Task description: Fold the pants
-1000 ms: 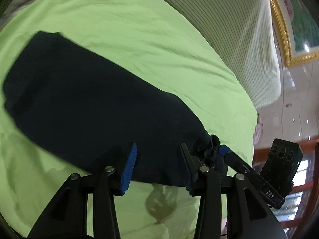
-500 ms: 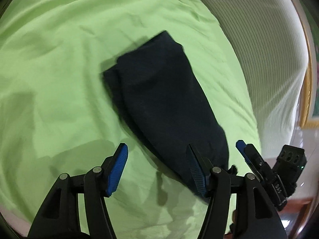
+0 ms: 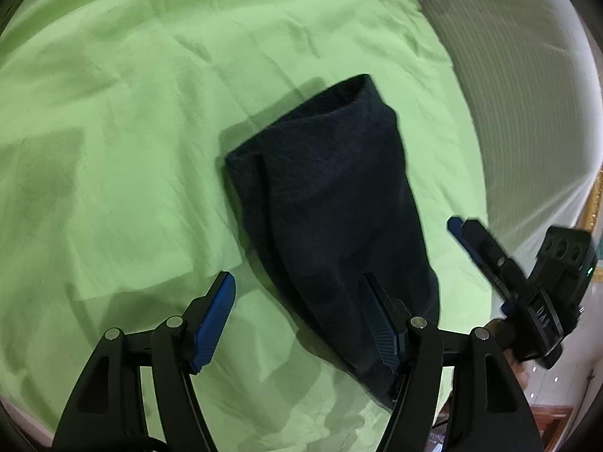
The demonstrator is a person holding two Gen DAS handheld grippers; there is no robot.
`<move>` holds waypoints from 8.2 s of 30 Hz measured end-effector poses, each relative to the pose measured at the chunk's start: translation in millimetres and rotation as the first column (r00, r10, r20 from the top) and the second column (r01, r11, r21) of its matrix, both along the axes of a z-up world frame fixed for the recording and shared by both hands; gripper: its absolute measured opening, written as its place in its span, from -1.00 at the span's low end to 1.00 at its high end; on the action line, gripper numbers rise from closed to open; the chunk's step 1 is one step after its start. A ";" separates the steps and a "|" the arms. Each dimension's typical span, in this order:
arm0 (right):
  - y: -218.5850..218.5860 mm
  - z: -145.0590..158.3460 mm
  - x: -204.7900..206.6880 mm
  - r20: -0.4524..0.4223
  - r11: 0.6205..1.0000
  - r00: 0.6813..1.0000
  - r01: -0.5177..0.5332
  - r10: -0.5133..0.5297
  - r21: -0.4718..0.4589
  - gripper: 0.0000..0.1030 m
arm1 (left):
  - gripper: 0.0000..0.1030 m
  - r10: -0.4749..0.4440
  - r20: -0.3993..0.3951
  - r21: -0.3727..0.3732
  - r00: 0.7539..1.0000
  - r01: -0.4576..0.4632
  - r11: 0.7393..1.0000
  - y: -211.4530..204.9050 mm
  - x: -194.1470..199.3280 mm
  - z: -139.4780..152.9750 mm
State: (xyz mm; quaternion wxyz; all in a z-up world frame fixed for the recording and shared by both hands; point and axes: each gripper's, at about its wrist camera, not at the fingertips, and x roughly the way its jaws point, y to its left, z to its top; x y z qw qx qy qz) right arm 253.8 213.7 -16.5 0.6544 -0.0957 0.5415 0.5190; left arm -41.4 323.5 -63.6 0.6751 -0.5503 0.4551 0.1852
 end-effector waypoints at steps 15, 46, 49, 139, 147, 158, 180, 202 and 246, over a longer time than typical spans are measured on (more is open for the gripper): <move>77.6 -46.4 9.9 -0.106 0.985 0.982 -0.165 0.159 -0.050 0.04 | 0.28 0.078 0.009 -0.017 0.997 -0.078 0.997 13.6 10.4 -17.5; -65.0 52.7 26.0 -0.105 0.956 0.994 0.059 -0.030 0.287 -0.63 | -0.67 -0.269 0.318 0.195 0.909 0.215 0.957 -45.3 77.9 108.2; -94.8 63.9 26.5 -0.097 0.941 0.992 0.106 -0.078 0.322 -0.63 | -0.67 -0.327 0.342 0.221 0.881 0.263 0.939 -64.1 89.3 123.3; -368.9 37.9 -70.5 0.029 0.602 0.602 0.792 -0.798 0.106 0.59 | 0.35 -0.702 0.118 0.281 0.702 0.655 0.702 -243.2 168.9 79.0; -370.8 20.0 -68.9 -0.003 0.596 0.597 0.800 -0.802 0.071 0.59 | 0.40 -0.697 0.079 0.266 0.713 0.659 0.704 -237.8 172.2 60.8; -381.1 -9.3 -61.5 -0.044 0.588 0.589 0.808 -0.807 0.030 0.59 | 0.43 -0.686 0.025 0.273 0.727 0.656 0.704 -234.9 180.2 36.1; -395.9 -37.1 -53.4 -0.113 0.590 0.590 0.806 -0.799 0.034 0.59 | 0.17 -0.642 -0.005 0.188 0.767 0.631 0.753 -210.5 186.2 -16.2; -368.5 0.2 -43.0 -0.123 0.631 0.644 0.765 -0.755 0.128 -0.16 | -0.38 -0.658 0.090 0.258 0.747 0.621 0.740 -216.7 180.1 41.5; -327.0 -25.1 81.8 -0.020 0.710 0.711 0.702 -0.702 0.055 0.11 | 0.07 -0.599 -0.029 0.387 0.800 0.562 0.731 -171.5 265.9 29.3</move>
